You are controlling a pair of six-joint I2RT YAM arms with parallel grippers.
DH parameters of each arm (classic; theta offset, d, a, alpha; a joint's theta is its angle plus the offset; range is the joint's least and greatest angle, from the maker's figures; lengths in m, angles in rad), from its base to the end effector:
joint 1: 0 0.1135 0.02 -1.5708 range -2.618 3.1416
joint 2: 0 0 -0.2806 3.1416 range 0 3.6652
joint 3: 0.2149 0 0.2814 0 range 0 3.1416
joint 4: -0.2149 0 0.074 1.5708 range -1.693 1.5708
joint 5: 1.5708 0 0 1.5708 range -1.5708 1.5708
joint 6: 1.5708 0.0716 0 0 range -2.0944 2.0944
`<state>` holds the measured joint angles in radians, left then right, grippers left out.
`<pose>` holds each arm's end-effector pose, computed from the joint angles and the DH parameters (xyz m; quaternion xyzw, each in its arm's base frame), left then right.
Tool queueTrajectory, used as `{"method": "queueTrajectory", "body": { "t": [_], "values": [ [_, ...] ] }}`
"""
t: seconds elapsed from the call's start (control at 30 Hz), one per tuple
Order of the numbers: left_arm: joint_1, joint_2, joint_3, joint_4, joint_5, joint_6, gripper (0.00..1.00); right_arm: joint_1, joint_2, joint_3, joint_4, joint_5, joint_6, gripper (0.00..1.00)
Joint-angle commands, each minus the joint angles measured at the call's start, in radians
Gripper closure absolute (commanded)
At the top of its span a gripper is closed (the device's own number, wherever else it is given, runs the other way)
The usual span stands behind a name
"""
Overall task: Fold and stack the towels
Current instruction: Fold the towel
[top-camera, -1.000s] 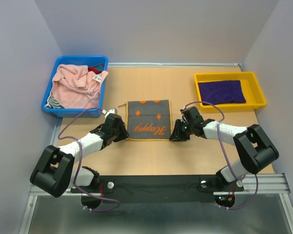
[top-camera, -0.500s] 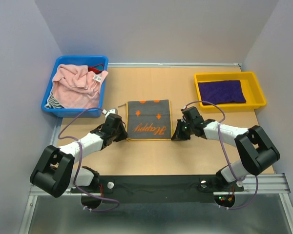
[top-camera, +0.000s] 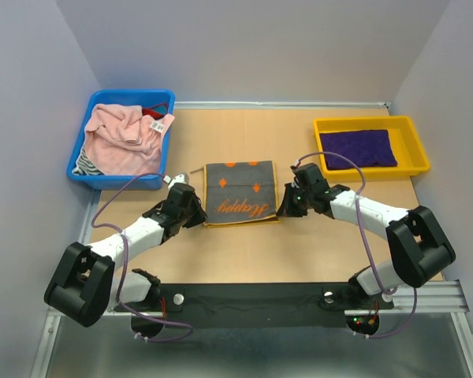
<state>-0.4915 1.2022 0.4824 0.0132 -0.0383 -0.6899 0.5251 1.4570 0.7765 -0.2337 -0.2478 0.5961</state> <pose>0.2445 -0.1278 0.1446 -0.0979 0.9027 -0.2188 0.3574 0.2743 0.1792 0.1524 -0.0065 0.9402 0.2692 0.2088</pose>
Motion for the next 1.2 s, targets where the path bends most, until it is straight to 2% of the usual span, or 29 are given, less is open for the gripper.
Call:
{"method": "queueTrajectory", "body": {
  "t": [0.0,0.33,0.5,0.63,0.87,1.17],
  "values": [
    [-0.007,-0.047,-0.018,-0.012,-0.009,-0.007,0.67,0.006,-0.012,0.041,-0.038,0.079,-0.061,1.00],
    [-0.015,-0.090,-0.054,-0.039,-0.002,-0.020,0.67,0.006,0.058,0.018,-0.036,0.100,-0.091,0.99],
    [-0.056,-0.075,-0.057,-0.030,0.008,-0.043,0.67,0.007,0.069,0.017,-0.035,0.105,-0.099,0.99],
    [-0.088,-0.052,-0.062,-0.024,-0.009,-0.068,0.72,0.006,0.069,0.023,-0.033,0.099,-0.096,0.99],
    [-0.127,-0.007,-0.048,-0.021,-0.031,-0.079,0.72,0.006,0.063,0.027,-0.032,0.091,-0.096,1.00],
    [-0.130,-0.035,-0.039,-0.024,-0.060,-0.103,0.70,0.006,0.037,0.038,-0.032,0.087,-0.097,1.00]
  ]
}}
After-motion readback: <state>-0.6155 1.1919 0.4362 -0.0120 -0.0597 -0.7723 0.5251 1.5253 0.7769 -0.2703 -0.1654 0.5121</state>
